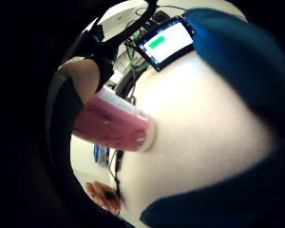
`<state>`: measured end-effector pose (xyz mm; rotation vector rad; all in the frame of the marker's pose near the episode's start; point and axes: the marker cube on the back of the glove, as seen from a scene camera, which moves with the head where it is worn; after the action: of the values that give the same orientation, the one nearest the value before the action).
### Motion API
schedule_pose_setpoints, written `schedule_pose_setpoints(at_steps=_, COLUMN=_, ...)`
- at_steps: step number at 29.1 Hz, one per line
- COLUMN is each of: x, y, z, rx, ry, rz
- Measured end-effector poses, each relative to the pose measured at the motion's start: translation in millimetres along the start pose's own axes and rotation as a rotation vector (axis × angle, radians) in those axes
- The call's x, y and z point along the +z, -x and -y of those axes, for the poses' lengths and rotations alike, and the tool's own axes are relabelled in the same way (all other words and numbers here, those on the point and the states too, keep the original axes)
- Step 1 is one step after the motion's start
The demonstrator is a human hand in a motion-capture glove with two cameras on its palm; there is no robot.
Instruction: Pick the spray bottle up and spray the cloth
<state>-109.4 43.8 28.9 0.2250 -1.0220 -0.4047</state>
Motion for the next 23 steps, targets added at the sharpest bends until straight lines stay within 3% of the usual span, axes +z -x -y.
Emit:
schedule_pose_setpoints(at_steps=6, x=-71.0, y=45.5, z=-22.9, rx=-0.09, ry=0.039, rz=-0.103)
schedule_pose_setpoints(at_steps=10, x=-121.3, y=22.7, z=-50.0, rx=-0.137, ry=0.039, rz=-0.375)
schedule_pose_setpoints(at_steps=17, x=-201.3, y=-21.1, z=-122.9, rx=0.126, ry=0.088, rz=-0.751)
schedule_pose_setpoints(at_steps=23, x=-252.4, y=-45.7, z=-148.7, rx=0.205, ry=0.084, rz=-0.967)
